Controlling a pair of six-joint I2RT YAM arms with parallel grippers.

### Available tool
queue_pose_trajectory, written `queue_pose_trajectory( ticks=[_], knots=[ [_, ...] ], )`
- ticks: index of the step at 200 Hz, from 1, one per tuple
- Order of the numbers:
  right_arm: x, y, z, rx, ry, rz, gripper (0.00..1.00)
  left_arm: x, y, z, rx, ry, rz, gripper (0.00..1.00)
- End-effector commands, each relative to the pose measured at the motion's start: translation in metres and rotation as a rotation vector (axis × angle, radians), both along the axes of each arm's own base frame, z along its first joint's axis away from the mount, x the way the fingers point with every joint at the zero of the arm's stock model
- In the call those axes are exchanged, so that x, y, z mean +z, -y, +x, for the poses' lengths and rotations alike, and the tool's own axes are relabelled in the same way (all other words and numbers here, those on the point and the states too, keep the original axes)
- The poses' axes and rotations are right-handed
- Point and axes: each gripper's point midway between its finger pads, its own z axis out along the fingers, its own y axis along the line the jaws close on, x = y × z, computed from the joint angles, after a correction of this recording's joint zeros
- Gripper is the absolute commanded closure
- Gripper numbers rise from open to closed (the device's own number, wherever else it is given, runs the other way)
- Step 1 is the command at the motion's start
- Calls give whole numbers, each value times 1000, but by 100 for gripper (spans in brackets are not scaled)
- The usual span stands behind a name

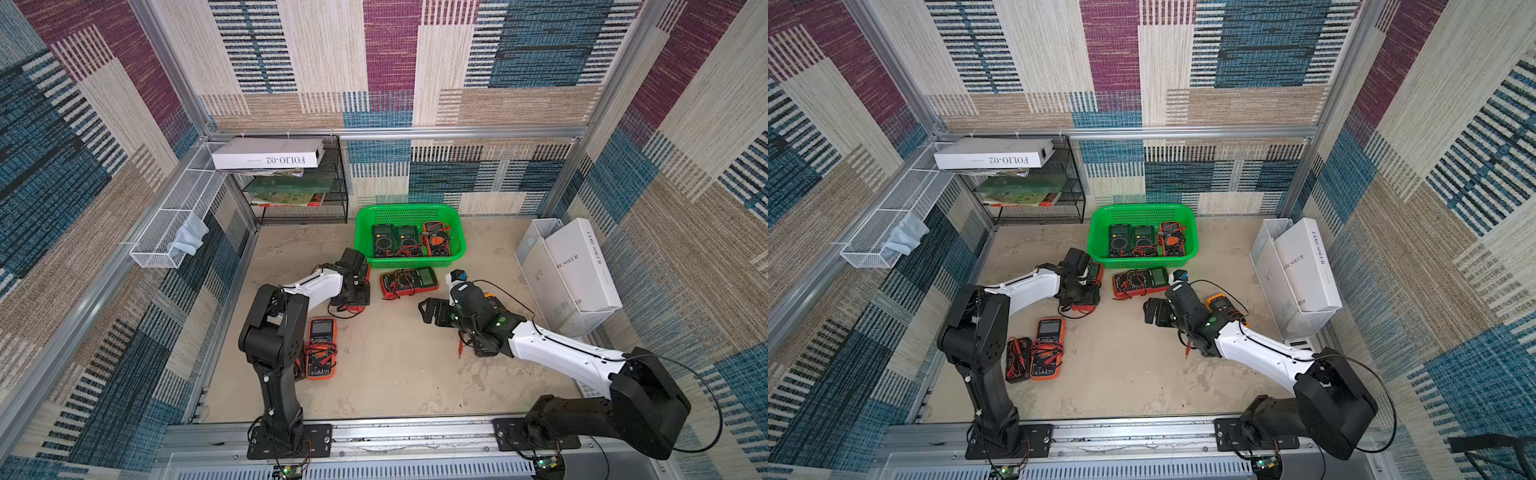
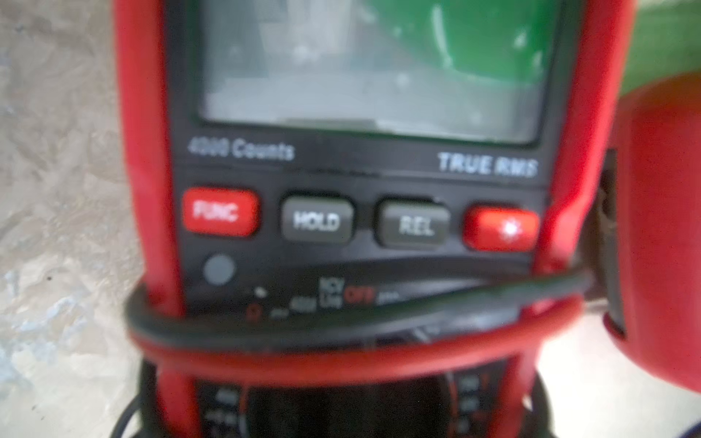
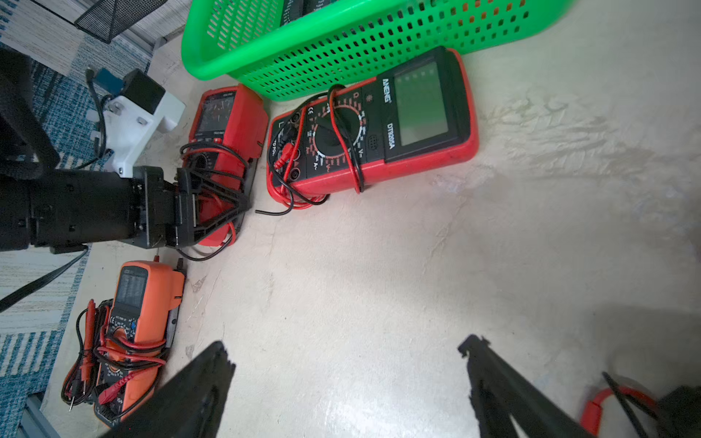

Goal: Put the multimeter into the basket
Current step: Pick up the multimeter from the center of the board, then place the multimeter in the basket.

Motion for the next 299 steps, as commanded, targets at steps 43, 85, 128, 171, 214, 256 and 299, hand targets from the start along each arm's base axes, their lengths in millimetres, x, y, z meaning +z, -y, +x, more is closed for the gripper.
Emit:
queue_pose_trajectory(
  ticks=[43, 85, 128, 171, 214, 256, 299],
  knots=[
    [12, -18, -3, 73, 13, 15, 0, 22, 0, -22, 29, -6, -58, 100],
    [29, -34, -5, 120, 32, 53, 0, 57, -4, -29, 42, 50, -75, 100],
    [50, -44, -5, 145, 60, 95, 0, 112, -5, -27, 45, 162, -113, 100],
    [65, -48, -3, 151, 85, 118, 0, 168, -2, -15, 41, 287, -147, 100],
    [82, -46, -1, 139, 123, 138, 0, 211, 9, 5, 26, 375, -200, 100],
    [100, -40, 2, 118, 174, 152, 0, 234, 26, 27, 7, 419, -249, 100],
    [106, -34, 9, 81, 195, 153, 0, 247, 53, 52, -31, 458, -268, 100]
  ],
)
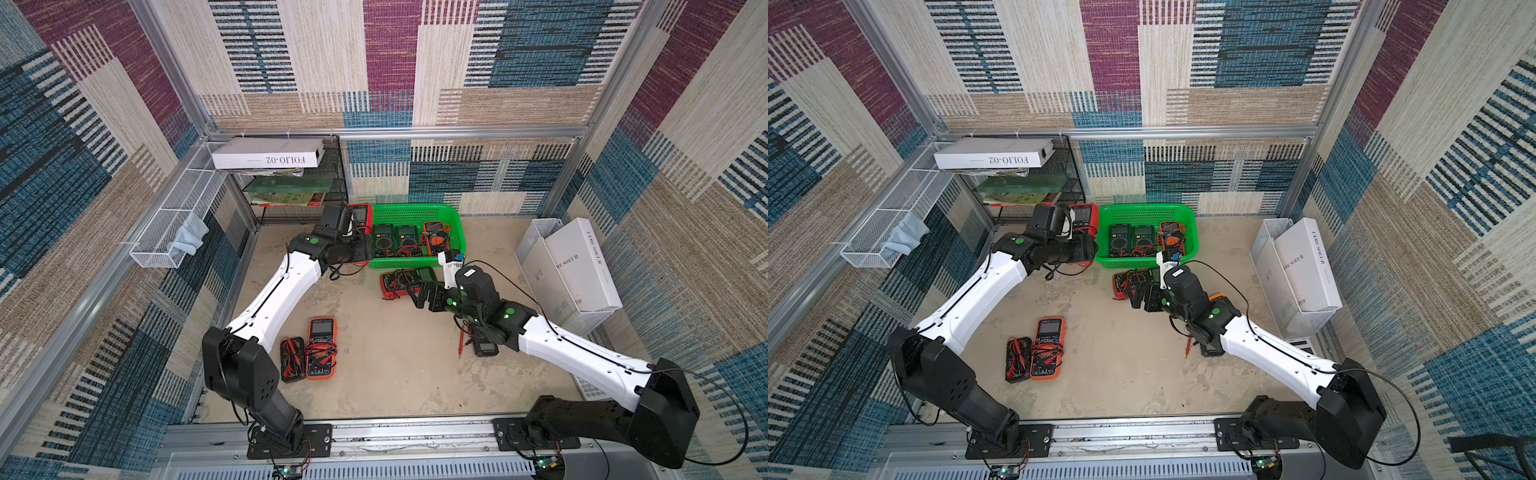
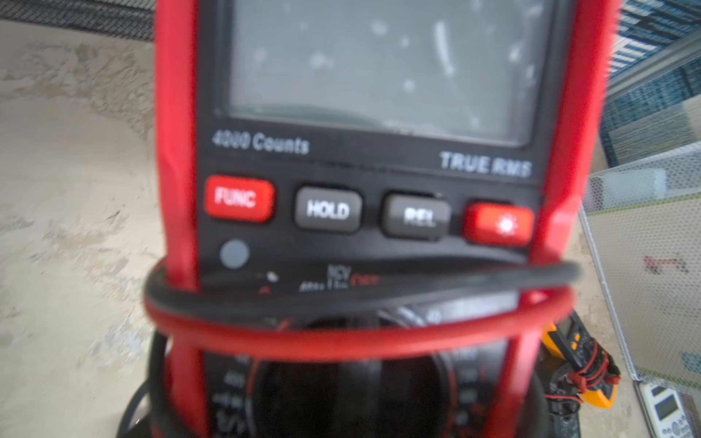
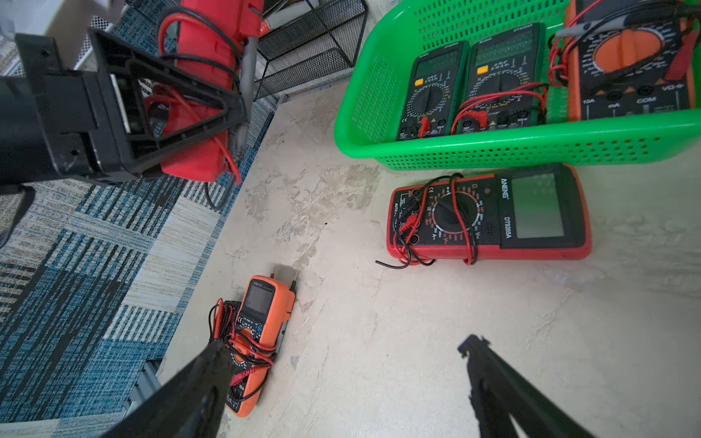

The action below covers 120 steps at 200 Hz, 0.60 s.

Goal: Put the multimeter into the basket
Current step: Place the multimeter in the basket.

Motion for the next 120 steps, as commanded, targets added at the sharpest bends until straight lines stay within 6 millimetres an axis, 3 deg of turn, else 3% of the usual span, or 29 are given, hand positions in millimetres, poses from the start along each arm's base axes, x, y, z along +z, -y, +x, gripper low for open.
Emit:
queue_pose_trajectory(
  ticks=[1, 58, 120],
  knots=[
    [7, 4, 7, -34, 27, 2, 0, 21, 18, 20, -23, 87, -37, 100],
    [-10, 16, 10, -80, 0, -35, 1, 22, 56, 60, -68, 134, -7, 100],
    [-21, 26, 9, -111, -20, -45, 1, -5, 77, 111, -40, 137, 51, 100]
  ],
)
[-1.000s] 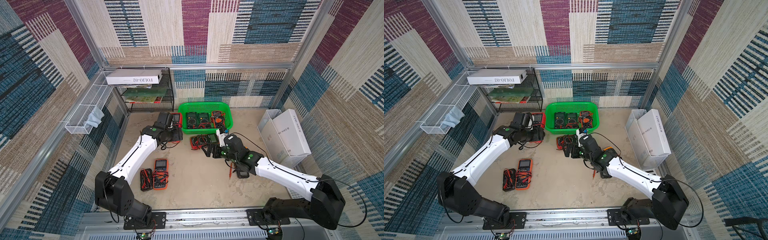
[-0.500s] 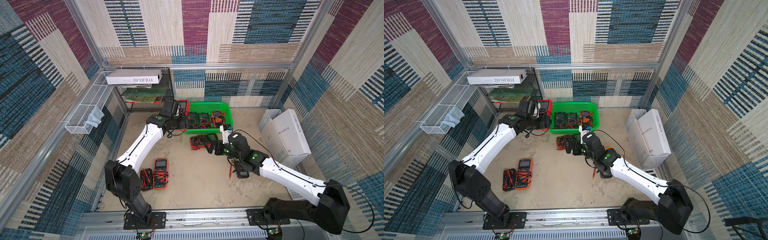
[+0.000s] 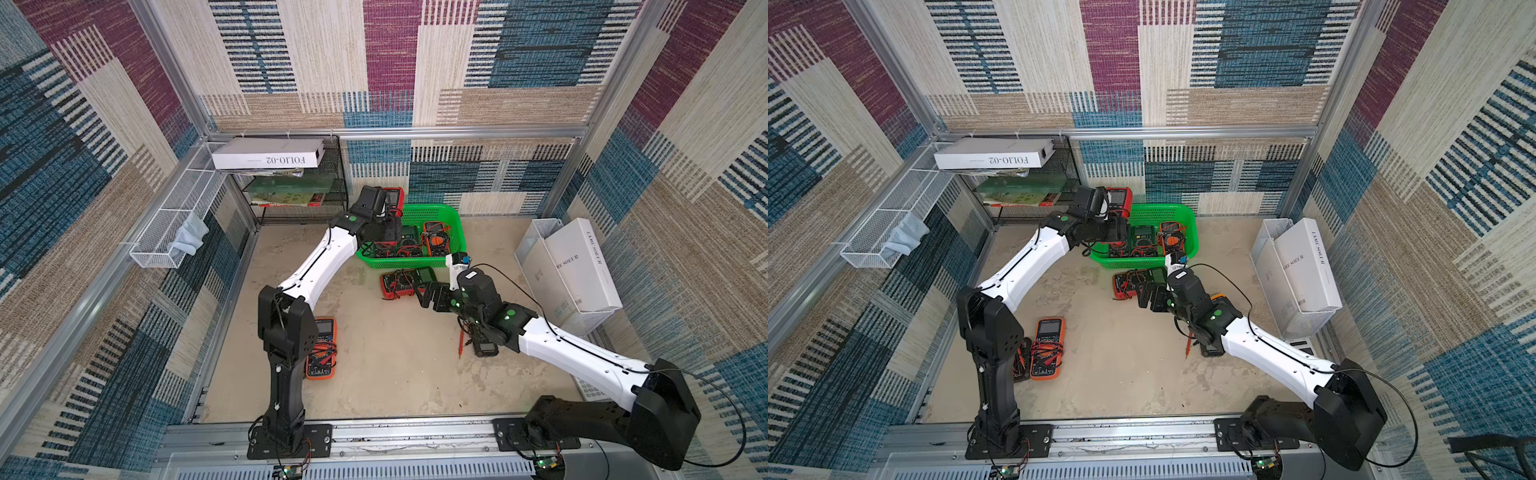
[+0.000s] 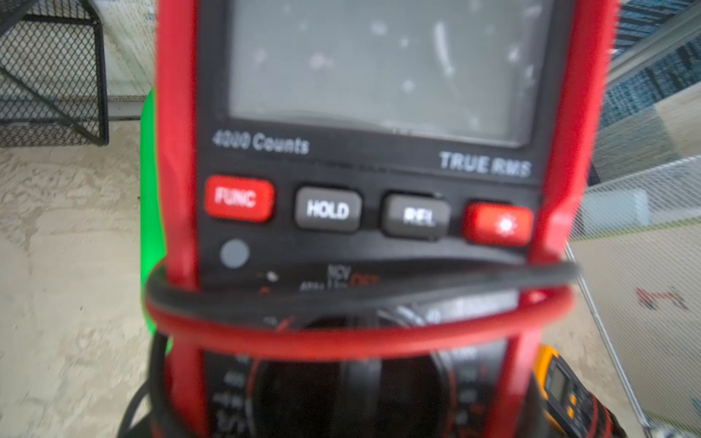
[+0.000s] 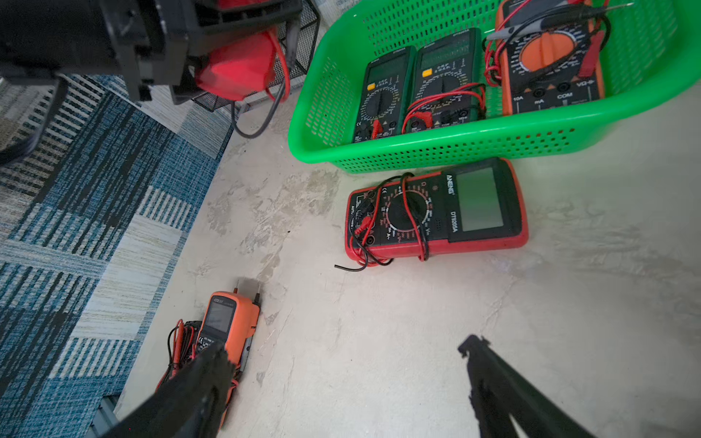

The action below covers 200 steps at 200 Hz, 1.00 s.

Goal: Put the multimeter into the basket
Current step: Place the multimeter in the basket.

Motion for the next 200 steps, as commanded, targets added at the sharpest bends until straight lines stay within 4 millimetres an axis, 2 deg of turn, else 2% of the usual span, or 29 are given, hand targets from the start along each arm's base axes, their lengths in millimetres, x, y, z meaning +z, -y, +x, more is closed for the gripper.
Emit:
queue_pose_trajectory(
  ticks=[1, 45, 81, 136, 200],
  knots=[
    [1, 4, 1, -20, 2, 0, 0, 10, 3, 24, 34, 79, 13, 100],
    [-2, 7, 1, -35, 1, -6, 0, -16, 3, 54, 104, 68, 90, 100],
    [-6, 10, 0, -44, -6, -9, 1, -43, 1, 67, 145, 38, 118, 100],
    [-8, 17, 1, -63, -2, -28, 0, -84, -4, 65, 172, -36, 163, 100],
    [-20, 19, 1, -66, -21, -34, 0, -112, -10, 59, 187, -93, 197, 100]
  ],
)
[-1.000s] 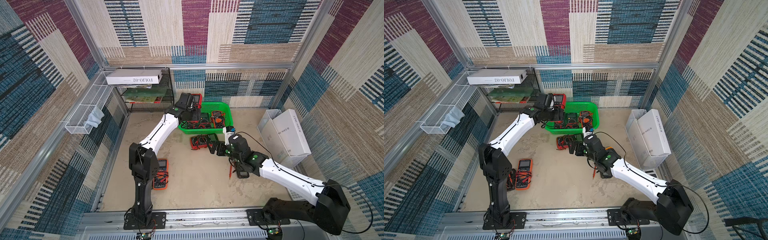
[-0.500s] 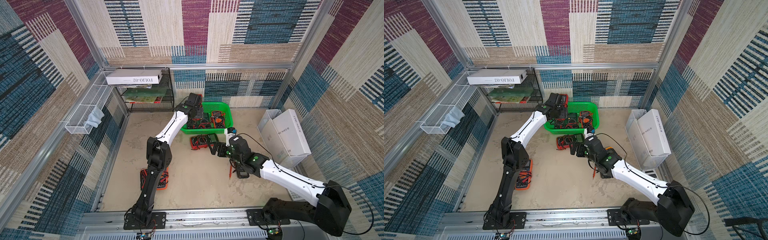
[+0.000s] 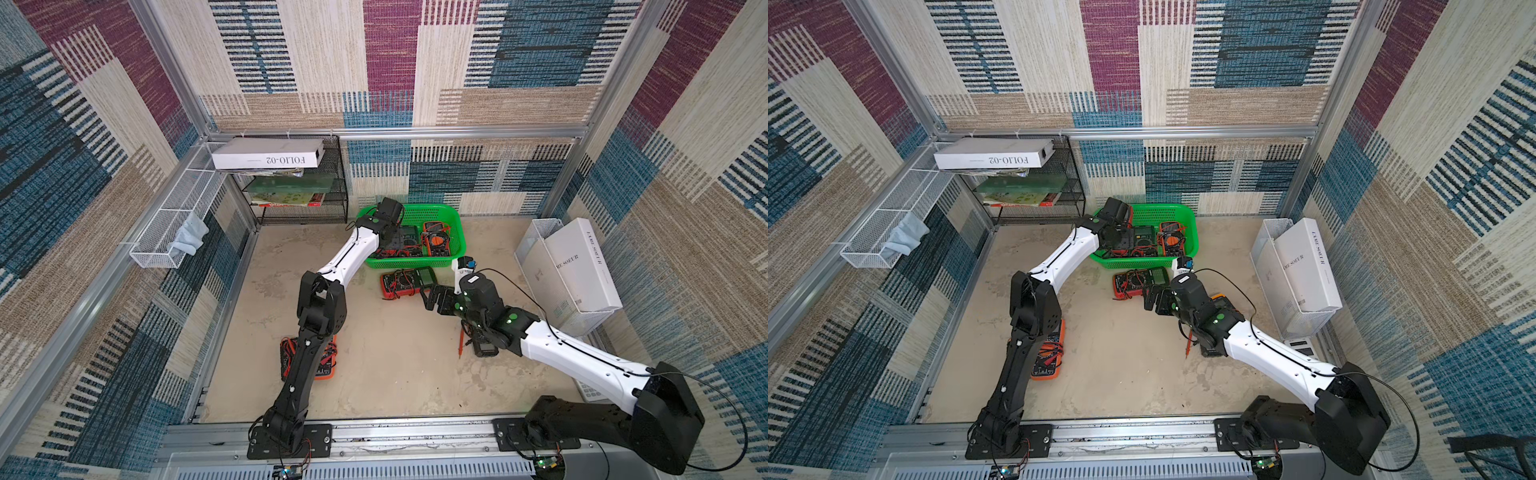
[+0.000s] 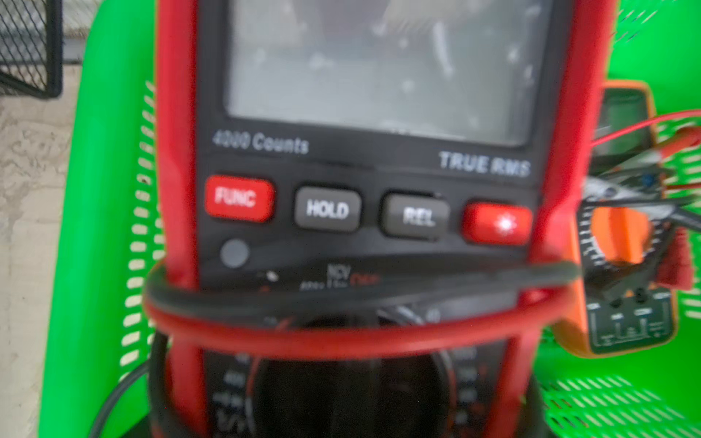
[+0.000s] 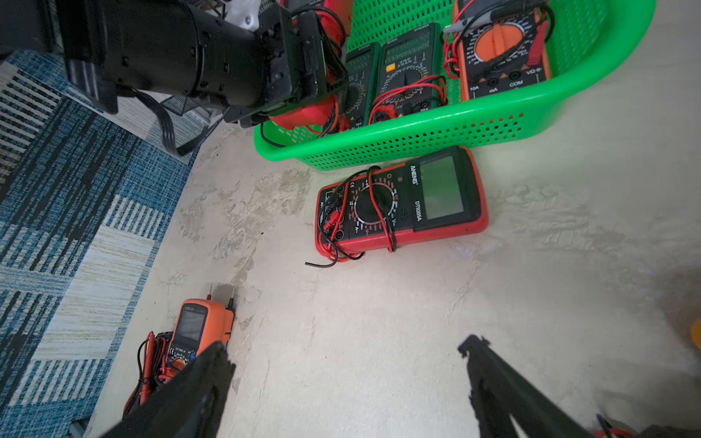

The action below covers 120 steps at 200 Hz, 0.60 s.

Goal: Put the multimeter into the basket
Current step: Place the multimeter in the basket.

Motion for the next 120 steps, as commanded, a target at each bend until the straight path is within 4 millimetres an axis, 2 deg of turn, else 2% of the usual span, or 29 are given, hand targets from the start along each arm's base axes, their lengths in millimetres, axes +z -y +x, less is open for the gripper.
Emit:
queue_pose_trajectory(
  ticks=[1, 44, 91, 105, 120],
  knots=[
    [-1, 1, 1, -7, 2, -2, 0, 3, -2, 11, 32, 49, 3, 100],
    [-4, 5, 1, -9, -3, -9, 0, -14, -11, 7, 75, 5, 23, 100],
    [-7, 6, 0, -6, -8, -10, 1, -23, -22, 7, 100, -23, 33, 100],
    [-7, 7, 0, -8, -7, -9, 1, -24, -24, 8, 102, -26, 31, 91],
    [-7, 8, 0, -7, -9, -10, 0, -27, -25, 8, 98, -34, 36, 70]
  ],
)
